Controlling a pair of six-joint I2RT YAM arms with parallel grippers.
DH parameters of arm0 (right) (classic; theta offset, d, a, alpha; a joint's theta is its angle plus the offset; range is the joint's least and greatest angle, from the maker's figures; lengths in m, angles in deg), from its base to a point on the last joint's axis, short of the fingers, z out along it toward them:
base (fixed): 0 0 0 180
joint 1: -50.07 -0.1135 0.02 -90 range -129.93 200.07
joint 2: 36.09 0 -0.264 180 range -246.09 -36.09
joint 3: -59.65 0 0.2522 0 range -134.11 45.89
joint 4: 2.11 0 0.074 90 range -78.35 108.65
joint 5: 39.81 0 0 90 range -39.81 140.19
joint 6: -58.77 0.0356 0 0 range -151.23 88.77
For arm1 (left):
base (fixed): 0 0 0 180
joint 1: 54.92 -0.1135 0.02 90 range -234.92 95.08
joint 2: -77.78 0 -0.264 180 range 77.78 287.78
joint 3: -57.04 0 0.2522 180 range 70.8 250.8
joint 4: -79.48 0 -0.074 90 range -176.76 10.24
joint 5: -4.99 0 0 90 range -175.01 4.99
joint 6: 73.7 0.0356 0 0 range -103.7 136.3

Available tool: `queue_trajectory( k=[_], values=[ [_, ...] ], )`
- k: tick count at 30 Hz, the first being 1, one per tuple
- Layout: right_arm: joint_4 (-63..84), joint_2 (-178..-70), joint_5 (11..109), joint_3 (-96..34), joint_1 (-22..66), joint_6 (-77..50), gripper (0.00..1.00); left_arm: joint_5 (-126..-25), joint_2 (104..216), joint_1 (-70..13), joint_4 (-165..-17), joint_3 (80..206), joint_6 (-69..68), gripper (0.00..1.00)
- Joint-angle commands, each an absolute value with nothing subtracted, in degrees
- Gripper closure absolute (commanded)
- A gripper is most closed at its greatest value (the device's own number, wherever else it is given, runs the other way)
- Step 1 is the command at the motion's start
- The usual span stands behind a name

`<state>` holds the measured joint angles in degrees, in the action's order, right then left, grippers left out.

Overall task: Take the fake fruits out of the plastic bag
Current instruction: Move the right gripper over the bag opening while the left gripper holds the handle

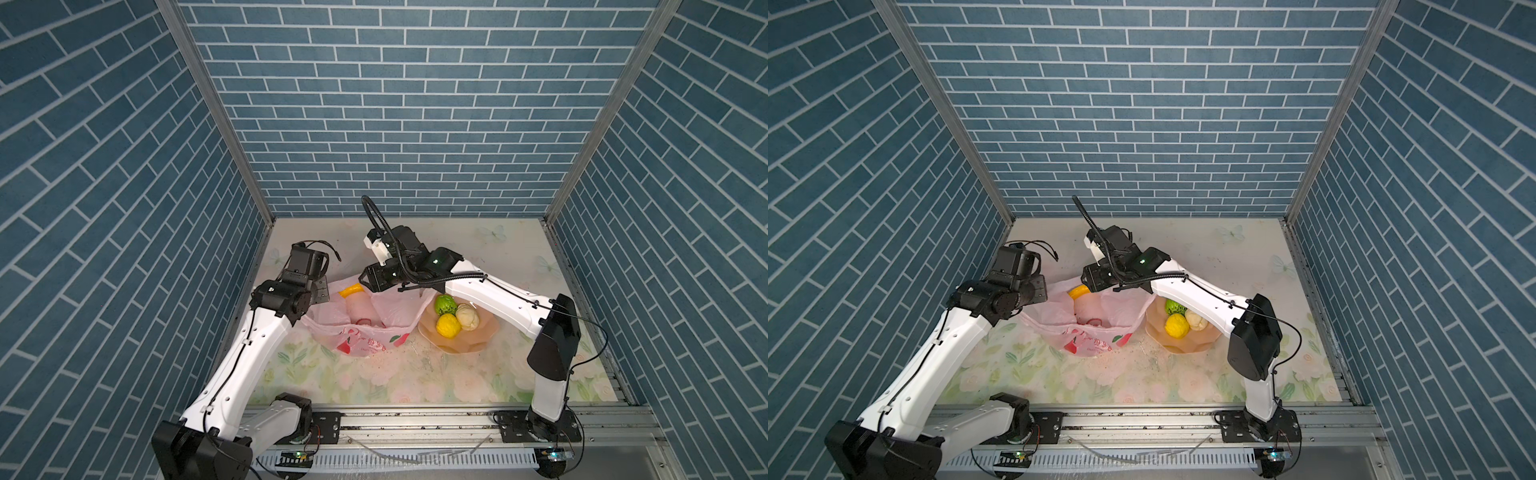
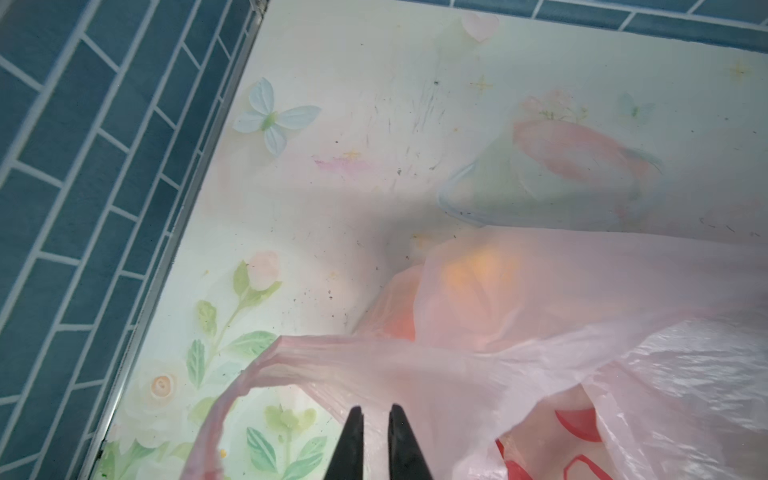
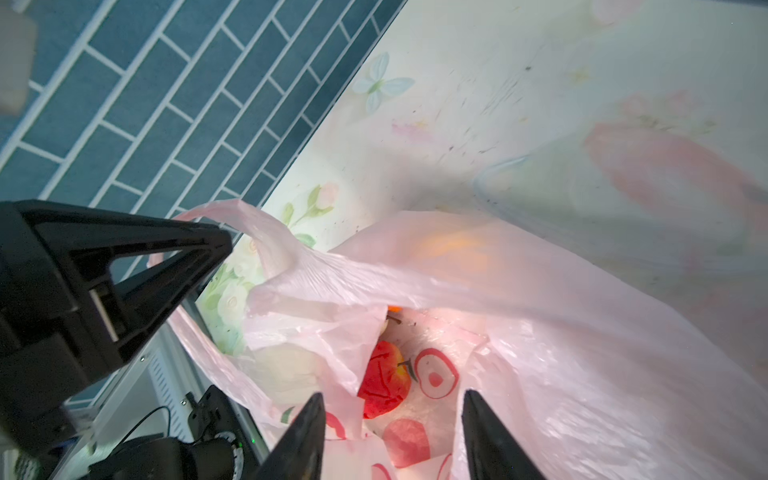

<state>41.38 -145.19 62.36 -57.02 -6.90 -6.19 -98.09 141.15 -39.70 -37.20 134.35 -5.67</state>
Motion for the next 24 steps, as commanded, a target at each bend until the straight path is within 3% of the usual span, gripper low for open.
queue_trajectory(
  k=[1,6,11,15,24],
  values=[
    [44.4,-147.5,69.0,-58.4,-8.6,-8.9,0.49,-92.1,141.1,-40.0,-36.7,132.4,-4.5,0.85],
    [47.9,-149.1,70.6,-55.5,-10.2,-10.7,0.52,-88.0,140.3,-40.0,-35.3,129.4,-3.9,0.84],
    [45.9,-147.1,70.2,-50.2,-10.6,-9.5,0.53,-83.2,139.1,-40.0,-34.9,127.1,-3.8,0.65],
    [43.8,-146.6,70.1,-48.0,-10.8,-8.4,0.54,-79.2,138.5,-40.0,-36.7,125.4,-3.3,0.58],
    [41.7,-145.7,68.4,-44.7,-10.9,-6.5,0.57,-75.8,136.7,-39.9,-40.6,124.0,-5.3,0.51]
  ],
)
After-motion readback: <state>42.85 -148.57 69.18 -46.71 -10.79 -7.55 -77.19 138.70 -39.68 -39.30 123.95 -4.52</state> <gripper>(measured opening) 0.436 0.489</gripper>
